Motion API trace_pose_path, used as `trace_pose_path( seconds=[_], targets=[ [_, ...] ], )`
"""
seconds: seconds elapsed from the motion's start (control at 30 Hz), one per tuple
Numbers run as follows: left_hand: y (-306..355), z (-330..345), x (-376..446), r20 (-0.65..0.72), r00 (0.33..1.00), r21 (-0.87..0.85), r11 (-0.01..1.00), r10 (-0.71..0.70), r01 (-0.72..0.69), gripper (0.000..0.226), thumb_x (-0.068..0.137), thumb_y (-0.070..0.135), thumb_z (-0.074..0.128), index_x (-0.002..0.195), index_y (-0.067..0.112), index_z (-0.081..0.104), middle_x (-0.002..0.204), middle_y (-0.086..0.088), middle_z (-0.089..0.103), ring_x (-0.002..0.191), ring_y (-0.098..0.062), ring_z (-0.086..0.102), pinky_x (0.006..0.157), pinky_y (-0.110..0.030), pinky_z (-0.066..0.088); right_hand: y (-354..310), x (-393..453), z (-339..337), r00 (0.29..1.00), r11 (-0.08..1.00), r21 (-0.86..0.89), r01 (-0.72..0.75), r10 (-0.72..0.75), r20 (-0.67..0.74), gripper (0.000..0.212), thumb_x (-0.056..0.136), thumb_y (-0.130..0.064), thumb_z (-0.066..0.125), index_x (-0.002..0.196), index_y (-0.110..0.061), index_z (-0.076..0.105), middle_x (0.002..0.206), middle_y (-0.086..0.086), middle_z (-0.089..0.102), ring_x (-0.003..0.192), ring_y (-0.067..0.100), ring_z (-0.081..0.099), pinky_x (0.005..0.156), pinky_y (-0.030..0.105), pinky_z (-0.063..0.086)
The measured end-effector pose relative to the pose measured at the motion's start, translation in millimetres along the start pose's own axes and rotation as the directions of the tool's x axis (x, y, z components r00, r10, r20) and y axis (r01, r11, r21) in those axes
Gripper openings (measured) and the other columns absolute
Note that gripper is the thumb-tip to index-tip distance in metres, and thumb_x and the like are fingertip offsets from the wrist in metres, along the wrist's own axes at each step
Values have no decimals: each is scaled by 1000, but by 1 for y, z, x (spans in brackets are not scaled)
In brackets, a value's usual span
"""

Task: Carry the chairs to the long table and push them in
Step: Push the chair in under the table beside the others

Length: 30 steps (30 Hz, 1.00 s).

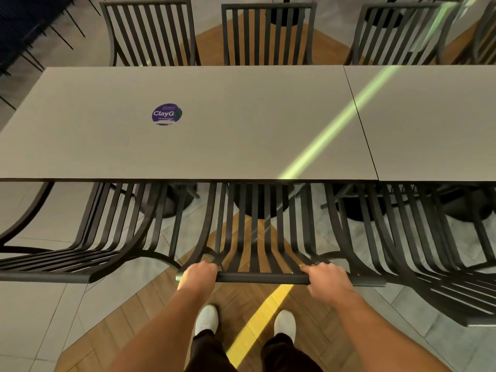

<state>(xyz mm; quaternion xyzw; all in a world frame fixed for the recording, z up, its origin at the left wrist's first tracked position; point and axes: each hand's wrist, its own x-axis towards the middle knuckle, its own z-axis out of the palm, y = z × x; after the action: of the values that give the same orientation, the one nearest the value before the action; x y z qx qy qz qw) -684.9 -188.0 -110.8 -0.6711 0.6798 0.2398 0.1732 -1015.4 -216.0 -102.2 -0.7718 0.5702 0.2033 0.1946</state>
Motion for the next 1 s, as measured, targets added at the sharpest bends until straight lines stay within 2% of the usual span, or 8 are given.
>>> trace_pose_path(
  seconds=[0.33,0.5,0.57,0.77,1.0],
  targets=[
    [9,8,2,-6,1000,-39,999,3,-3,16,102,24,59,116,25,64,95,8,59,88,-10,59,87,-25,51,14,2,1,1000,997,70,-25,24,14,43,98,-29,61,141,-36,57,112,-7,72,101,17,69,92,35,57],
    [6,10,3,-11,1000,-49,999,-1,1,15,102,26,58,116,27,64,91,10,56,85,-8,58,85,-24,51,25,1,-1,999,991,137,-5,1,33,50,93,-31,67,141,-35,56,125,-7,67,113,17,64,99,37,54],
    [5,11,2,-18,1000,-47,999,1,-2,14,102,27,58,115,27,64,88,11,54,83,-7,56,82,-22,49,29,1,0,999,986,165,1,-7,34,46,93,-31,68,138,-35,59,123,-10,67,112,14,64,99,36,54],
    [1,14,0,-31,1000,-21,1000,4,-4,14,102,26,58,114,27,65,87,11,55,80,-8,58,81,-23,52,22,2,6,999,996,86,27,-28,17,32,96,-27,65,127,-34,66,114,-9,69,105,14,67,96,34,55],
    [-13,11,2,0,1000,20,1000,6,-6,17,102,26,59,117,28,64,87,11,56,81,-9,60,81,-25,55,9,5,6,999,997,63,54,-54,-1,31,98,-27,62,128,-31,63,107,-7,69,99,15,69,90,34,56]
  ],
)
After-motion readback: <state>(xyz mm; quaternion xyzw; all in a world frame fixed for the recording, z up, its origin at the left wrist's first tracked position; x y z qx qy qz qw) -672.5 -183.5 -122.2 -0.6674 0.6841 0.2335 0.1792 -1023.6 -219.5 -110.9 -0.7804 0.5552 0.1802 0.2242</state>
